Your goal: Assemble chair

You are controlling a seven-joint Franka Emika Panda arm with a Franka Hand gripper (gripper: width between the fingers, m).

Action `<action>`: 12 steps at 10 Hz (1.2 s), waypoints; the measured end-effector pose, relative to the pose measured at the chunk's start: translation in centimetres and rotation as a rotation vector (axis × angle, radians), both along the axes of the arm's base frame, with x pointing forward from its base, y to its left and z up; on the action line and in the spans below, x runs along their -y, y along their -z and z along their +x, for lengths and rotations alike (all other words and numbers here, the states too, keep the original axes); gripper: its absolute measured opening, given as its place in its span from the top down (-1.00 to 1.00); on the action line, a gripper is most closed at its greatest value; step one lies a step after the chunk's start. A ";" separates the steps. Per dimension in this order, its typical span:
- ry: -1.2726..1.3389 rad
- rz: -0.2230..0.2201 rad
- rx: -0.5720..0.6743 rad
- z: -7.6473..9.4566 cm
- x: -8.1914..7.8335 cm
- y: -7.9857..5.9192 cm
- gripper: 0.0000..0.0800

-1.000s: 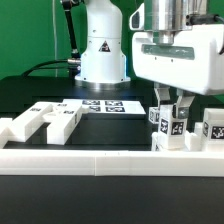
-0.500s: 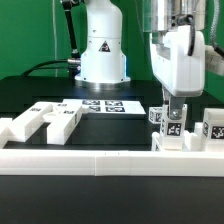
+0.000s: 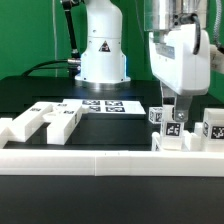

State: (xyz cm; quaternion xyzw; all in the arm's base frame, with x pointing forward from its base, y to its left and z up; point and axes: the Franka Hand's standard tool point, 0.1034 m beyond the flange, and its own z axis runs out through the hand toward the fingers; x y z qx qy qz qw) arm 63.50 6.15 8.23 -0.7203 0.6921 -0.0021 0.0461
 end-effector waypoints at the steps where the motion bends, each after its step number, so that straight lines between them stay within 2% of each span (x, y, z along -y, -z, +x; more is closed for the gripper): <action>1: -0.081 -0.006 0.004 0.0 0.0 0.1 -0.61; 5: -0.358 -0.026 0.017 -0.1 0.0 0.1 -0.62; 7: -0.592 -0.065 -0.012 -0.3 0.0 0.1 -0.62; 12: -0.982 -0.084 0.012 -0.3 -0.2 0.1 -0.62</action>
Offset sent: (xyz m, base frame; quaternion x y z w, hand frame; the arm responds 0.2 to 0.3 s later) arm 0.0000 0.0000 0.0000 0.0000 0.0000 -0.1938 0.9810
